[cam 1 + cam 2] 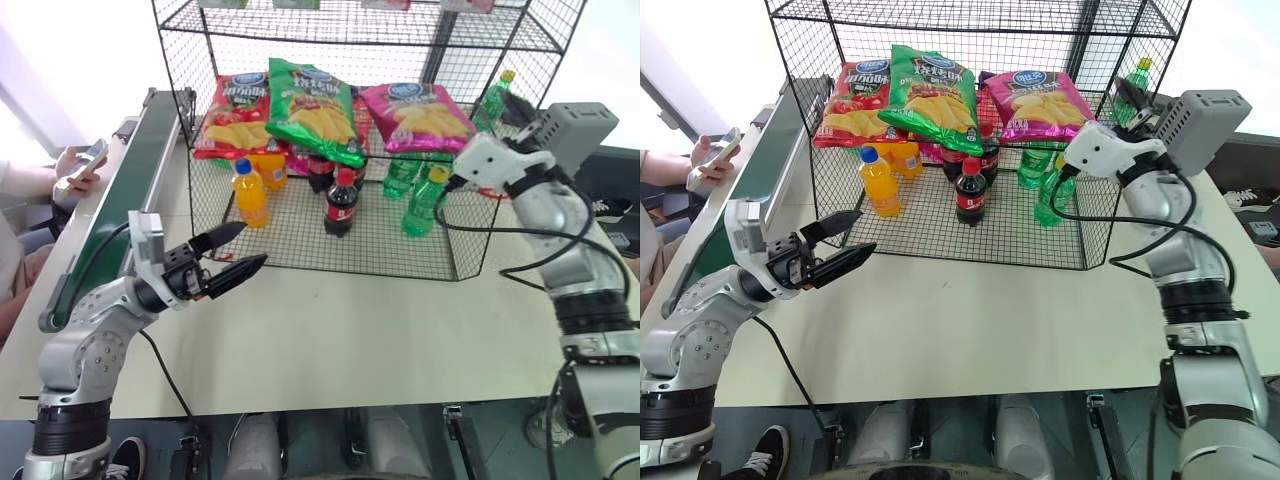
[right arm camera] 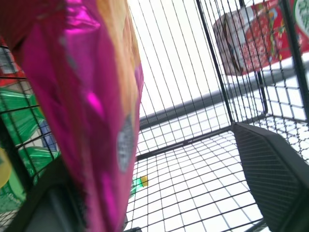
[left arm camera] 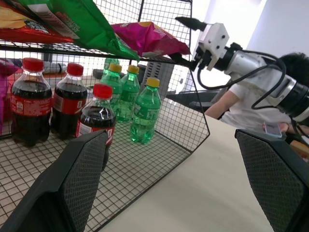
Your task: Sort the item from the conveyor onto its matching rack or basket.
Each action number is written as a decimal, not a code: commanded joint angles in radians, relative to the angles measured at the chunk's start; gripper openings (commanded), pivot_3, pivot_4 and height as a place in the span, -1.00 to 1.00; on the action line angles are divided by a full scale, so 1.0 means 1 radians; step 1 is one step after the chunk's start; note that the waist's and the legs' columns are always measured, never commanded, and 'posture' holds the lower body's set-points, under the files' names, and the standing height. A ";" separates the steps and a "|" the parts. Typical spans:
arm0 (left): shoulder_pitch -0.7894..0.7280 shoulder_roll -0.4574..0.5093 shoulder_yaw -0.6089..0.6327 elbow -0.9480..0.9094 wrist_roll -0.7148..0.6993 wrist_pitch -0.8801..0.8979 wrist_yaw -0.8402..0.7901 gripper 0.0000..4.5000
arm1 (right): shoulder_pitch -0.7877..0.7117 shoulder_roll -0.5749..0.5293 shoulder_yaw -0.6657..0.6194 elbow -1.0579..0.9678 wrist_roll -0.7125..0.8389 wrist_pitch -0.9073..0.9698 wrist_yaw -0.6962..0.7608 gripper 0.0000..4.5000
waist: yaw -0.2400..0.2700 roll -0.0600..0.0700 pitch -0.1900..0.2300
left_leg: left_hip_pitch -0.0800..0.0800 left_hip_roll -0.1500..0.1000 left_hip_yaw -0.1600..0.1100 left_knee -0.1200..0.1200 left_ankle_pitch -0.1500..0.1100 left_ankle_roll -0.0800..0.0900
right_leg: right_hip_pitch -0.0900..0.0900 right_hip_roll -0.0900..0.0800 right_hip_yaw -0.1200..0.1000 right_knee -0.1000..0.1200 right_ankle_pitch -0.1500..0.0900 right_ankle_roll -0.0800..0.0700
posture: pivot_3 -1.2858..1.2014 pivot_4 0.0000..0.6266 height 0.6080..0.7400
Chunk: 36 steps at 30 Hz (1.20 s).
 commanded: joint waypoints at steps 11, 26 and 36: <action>-0.021 -0.006 -0.010 0.006 0.021 -0.025 -0.037 1.00 | 0.041 -0.026 -0.137 -0.187 0.494 0.093 0.367 0.73 | 0.006 0.000 0.000 | 0.000 0.000 0.000 0.000 0.000 0.000 | 0.000 0.000 0.000 0.000 0.000 0.000 | 0.03 -0.52 1.00; -0.013 -0.002 -0.006 -0.005 0.026 -0.028 -0.029 1.00 | 0.056 -0.015 -0.080 -0.225 0.486 0.016 0.449 0.73 | 0.006 0.000 0.000 | 0.000 0.000 0.000 0.000 0.000 0.000 | 0.000 0.000 0.000 0.000 0.000 0.000 | 0.03 -0.52 1.00; -0.017 -0.001 -0.011 -0.003 0.036 -0.039 -0.020 1.00 | -0.020 0.000 -0.050 -0.133 0.403 -0.032 0.401 -0.98 | 0.005 0.000 0.000 | 0.000 0.000 0.000 0.000 0.000 0.000 | 0.000 0.000 0.000 0.000 0.000 0.000 | 0.03 -0.52 1.00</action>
